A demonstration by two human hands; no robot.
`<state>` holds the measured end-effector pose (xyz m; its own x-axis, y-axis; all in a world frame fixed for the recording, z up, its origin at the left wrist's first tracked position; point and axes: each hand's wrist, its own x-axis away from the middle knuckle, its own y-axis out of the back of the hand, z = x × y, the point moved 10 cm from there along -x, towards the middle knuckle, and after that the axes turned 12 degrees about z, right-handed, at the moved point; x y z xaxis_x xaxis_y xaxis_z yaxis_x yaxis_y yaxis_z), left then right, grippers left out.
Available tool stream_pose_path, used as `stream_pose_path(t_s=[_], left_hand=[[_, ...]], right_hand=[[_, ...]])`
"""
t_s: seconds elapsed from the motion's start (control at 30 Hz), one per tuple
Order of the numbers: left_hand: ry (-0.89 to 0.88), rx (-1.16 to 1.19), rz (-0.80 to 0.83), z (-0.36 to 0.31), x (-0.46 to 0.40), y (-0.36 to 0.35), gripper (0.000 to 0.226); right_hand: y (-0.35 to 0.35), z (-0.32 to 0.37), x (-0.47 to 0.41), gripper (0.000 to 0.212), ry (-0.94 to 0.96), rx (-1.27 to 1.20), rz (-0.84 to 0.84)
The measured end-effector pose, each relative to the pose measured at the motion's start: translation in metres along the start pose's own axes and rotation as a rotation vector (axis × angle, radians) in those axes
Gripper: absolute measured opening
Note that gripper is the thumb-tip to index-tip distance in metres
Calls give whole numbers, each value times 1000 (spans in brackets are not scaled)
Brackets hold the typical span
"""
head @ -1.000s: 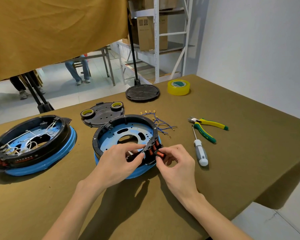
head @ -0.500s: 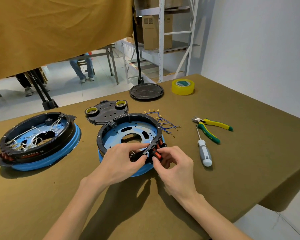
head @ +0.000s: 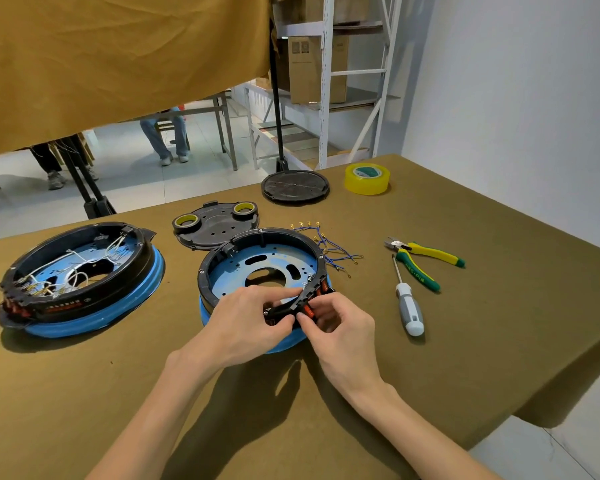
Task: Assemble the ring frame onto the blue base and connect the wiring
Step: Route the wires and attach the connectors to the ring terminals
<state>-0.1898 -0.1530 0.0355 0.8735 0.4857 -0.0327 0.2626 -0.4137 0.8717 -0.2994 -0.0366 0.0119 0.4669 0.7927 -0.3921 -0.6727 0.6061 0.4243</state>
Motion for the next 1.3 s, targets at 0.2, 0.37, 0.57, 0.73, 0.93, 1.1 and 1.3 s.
stream_pose_path(t_s=[0.2, 0.37, 0.57, 0.73, 0.93, 1.1, 1.3], left_hand=[[20, -6, -98, -1, -1, 4, 39], [65, -27, -135, 4, -1, 4, 47], [198, -74, -67, 10, -10, -1, 37], [241, -80, -52, 13, -12, -4, 38], [254, -68, -57, 15, -14, -1, 38], [272, -61, -7, 17, -16, -5, 37], [292, -28, 72, 20, -26, -9, 40]], right_hand=[[-6, 7, 3, 21, 33, 96, 82], [-3, 8, 2, 21, 51, 164, 91], [-5, 10, 4, 24, 56, 185, 66], [-1, 10, 2, 20, 69, 211, 41], [-2, 9, -7, 18, 78, 176, 128], [80, -15, -24, 17, -67, 406, -201], [92, -89, -31, 46, -668, 1051, 215]])
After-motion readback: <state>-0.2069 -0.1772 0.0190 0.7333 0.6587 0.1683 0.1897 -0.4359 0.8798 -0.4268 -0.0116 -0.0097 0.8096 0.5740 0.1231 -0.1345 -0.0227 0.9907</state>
